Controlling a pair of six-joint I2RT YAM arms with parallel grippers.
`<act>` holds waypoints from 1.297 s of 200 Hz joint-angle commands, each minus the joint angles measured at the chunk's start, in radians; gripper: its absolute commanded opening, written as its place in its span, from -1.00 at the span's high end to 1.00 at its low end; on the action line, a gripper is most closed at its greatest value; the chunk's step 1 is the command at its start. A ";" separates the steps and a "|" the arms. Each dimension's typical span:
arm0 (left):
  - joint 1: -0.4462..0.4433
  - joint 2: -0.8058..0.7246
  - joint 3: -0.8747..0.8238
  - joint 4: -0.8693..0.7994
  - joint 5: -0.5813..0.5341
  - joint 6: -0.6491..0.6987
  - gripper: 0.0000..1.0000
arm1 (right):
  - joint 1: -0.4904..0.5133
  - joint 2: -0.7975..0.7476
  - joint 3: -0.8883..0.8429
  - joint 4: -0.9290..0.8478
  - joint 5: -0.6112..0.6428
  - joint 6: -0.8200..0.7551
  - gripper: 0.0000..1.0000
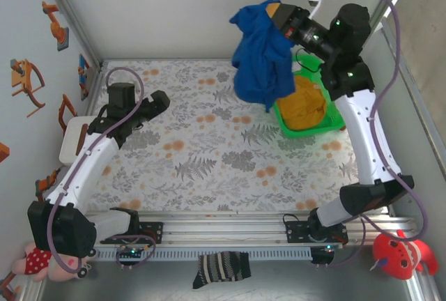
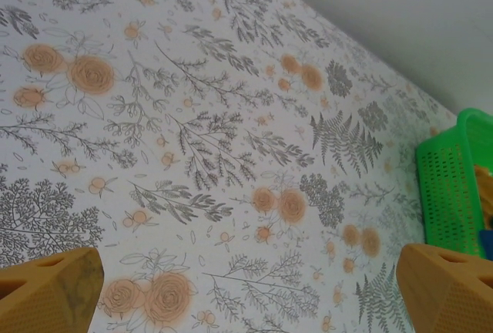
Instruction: Fold the inside-out t-shirt
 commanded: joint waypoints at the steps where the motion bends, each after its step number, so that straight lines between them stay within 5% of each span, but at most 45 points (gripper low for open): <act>1: 0.015 -0.009 0.018 -0.035 -0.029 0.024 -0.94 | 0.040 0.090 0.031 0.351 -0.086 0.283 1.00; 33: 0.037 -0.033 0.008 -0.044 -0.052 0.020 -0.94 | 0.073 0.192 -0.011 0.577 -0.068 0.439 1.00; 65: 0.052 -0.037 -0.006 -0.056 -0.057 0.031 -0.94 | 0.086 0.196 -0.337 0.570 0.011 0.325 1.00; 78: 0.059 -0.035 -0.013 -0.064 -0.060 0.033 -0.94 | 0.084 0.205 -0.456 0.444 0.058 0.206 0.42; 87: 0.061 -0.032 -0.021 -0.067 -0.060 0.037 -0.94 | 0.086 0.199 -0.528 0.356 0.116 0.113 0.20; 129: 0.064 -0.010 -0.085 -0.067 -0.017 0.039 -0.94 | 0.106 0.118 -0.700 0.123 0.278 -0.120 0.12; 188: 0.031 0.154 -0.157 -0.012 0.027 -0.006 -0.93 | 0.238 0.289 -0.422 -0.314 0.481 -0.443 0.02; 259: 0.022 0.413 -0.008 -0.014 -0.068 0.016 -0.68 | 0.289 0.633 -0.034 -0.483 0.492 -0.512 -0.13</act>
